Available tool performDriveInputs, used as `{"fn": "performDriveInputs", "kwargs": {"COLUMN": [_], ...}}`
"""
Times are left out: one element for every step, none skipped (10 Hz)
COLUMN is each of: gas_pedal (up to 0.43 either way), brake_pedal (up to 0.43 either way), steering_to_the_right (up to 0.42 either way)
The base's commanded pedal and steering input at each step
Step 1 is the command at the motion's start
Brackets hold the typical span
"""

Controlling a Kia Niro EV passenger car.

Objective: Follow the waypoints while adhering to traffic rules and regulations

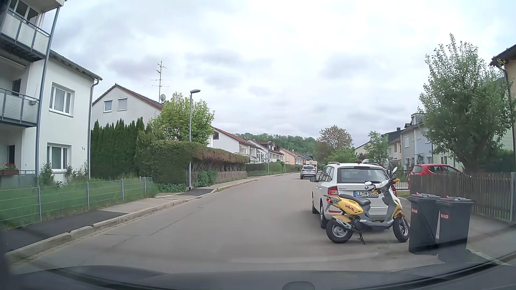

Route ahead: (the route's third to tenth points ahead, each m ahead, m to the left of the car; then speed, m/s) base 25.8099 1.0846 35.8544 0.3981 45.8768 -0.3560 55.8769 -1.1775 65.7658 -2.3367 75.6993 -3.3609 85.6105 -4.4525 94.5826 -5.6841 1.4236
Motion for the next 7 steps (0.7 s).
{"fn": "performDriveInputs", "kwargs": {"gas_pedal": [0.087,0.087,0.118,0.138,0.157,0.157,0.150], "brake_pedal": [0.000,0.000,0.000,0.000,0.000,0.000,0.000], "steering_to_the_right": [-0.194,-0.201,-0.209,-0.215,-0.218,-0.220,-0.221]}}
